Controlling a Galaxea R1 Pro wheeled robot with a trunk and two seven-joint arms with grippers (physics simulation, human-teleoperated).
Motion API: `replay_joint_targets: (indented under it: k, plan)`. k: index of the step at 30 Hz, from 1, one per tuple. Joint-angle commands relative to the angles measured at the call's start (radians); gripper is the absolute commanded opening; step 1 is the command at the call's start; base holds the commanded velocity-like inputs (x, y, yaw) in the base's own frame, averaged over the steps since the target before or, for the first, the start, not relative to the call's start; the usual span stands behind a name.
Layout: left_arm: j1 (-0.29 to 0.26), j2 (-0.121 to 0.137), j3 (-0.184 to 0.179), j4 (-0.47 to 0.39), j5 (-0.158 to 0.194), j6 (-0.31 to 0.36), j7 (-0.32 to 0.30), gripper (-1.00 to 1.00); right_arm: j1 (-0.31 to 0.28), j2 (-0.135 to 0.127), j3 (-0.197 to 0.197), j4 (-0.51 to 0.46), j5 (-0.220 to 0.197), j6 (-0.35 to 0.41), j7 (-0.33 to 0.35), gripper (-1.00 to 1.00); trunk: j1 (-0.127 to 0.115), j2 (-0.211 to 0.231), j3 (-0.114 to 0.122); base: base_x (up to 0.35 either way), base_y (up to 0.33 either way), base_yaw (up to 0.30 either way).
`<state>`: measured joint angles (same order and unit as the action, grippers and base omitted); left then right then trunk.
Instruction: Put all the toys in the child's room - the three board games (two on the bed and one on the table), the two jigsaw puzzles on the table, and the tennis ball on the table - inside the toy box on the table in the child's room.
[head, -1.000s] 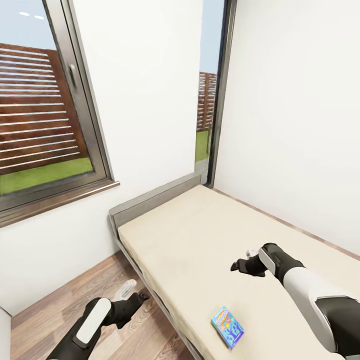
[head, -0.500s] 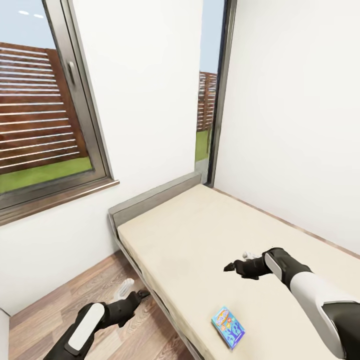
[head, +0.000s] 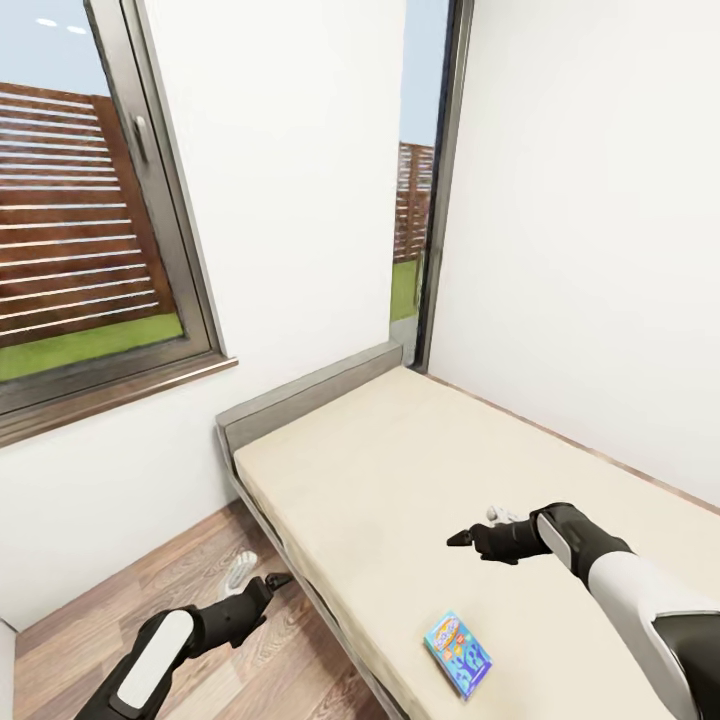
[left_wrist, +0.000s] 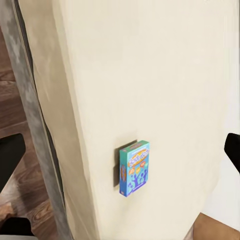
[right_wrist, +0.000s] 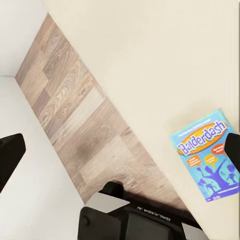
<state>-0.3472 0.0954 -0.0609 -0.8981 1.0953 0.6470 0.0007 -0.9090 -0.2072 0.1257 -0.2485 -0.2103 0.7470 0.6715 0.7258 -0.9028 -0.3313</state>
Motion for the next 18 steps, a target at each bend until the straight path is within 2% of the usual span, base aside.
replay_joint_targets:
  k: [1,2,5,10,18]
  plan:
    - [0.004,0.001,-0.001,-0.006,0.002,0.002,-0.001,1.00,0.004,-0.001,0.008,-0.001,-0.010,-0.009,-0.001,1.00,0.004,-0.008,-0.004,0.000,0.000,0.000]
    - [0.004,0.001,-0.001,-0.006,0.002,0.002,-0.001,1.00,0.004,-0.001,0.008,-0.001,-0.010,-0.009,-0.001,1.00,0.008,-0.015,-0.008,0.000,0.000,0.000]
    - [0.015,0.003,0.002,-0.019,0.002,0.002,-0.004,1.00,0.026,-0.003,0.002,-0.001,-0.011,-0.072,-0.002,1.00,0.019,-0.036,-0.017,0.000,0.000,0.000]
    - [0.018,0.003,0.004,-0.024,0.002,0.002,-0.004,1.00,0.037,-0.008,-0.002,0.000,-0.012,-0.097,-0.003,1.00,0.039,-0.071,-0.033,0.000,0.000,0.000]
    - [0.021,0.004,0.005,-0.028,0.001,0.001,-0.004,1.00,0.069,-0.049,-0.005,0.006,-0.014,-0.120,-0.012,1.00,0.069,-0.127,-0.058,0.000,0.000,0.000]
